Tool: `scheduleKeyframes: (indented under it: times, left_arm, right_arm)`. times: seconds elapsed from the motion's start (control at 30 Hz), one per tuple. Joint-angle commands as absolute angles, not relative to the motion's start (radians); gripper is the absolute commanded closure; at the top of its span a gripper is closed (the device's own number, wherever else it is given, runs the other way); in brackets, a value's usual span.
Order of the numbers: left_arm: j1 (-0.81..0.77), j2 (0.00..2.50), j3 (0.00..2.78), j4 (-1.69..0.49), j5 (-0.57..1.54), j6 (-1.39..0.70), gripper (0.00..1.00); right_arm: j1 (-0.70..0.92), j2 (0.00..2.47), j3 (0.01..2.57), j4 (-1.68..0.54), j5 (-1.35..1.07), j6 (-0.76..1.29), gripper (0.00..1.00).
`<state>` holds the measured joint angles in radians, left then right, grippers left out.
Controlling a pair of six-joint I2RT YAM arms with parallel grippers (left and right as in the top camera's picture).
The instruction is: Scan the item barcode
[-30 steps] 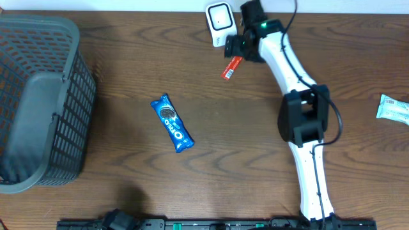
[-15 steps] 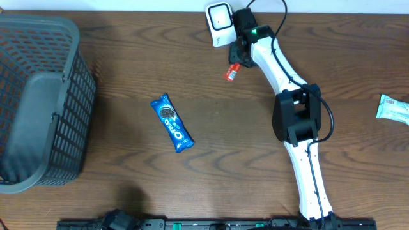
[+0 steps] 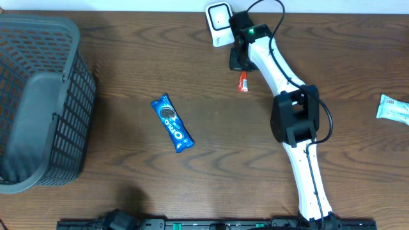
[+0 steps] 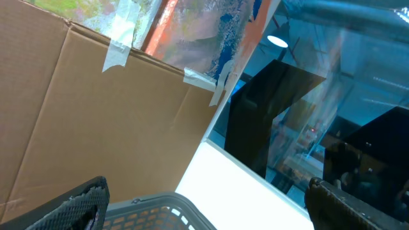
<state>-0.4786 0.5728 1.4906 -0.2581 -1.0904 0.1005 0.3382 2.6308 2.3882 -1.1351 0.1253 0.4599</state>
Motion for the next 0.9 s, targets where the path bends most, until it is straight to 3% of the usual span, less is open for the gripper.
scheduleKeyframes:
  times: [0.0,0.3,0.53,0.6,0.7,0.87]
  left_arm:
    - [-0.474,0.564,1.491,-0.254,-1.093,0.092,0.02]
    - [-0.474,0.563,1.491,-0.254,-1.093,0.092,0.02]
    - [-0.474,0.563,1.491,-0.254,-1.093,0.092,0.02]
    - [-0.474,0.564,1.491,-0.254,-1.093,0.092,0.02]
    - [-0.474,0.564,1.491,-0.254,-1.093,0.092,0.02]
    - [-0.474,0.564,1.491,-0.254,-1.093,0.092,0.02]
  right_arm:
    - [0.361,2.629,2.363,-1.184,0.049,0.474,0.99]
    - [0.398,2.406,2.363,-1.166,-0.202,0.307,0.99]
    - [0.407,2.290,2.363,-1.112,-0.728,-0.132,0.99]
    - [0.411,2.292,2.363,-1.093,-0.661,-0.193,0.99]
    - [0.416,2.297,2.361,-1.033,-0.456,-0.115,0.99]
    - [0.400,2.305,2.359,-0.773,-0.674,-0.183,0.99]
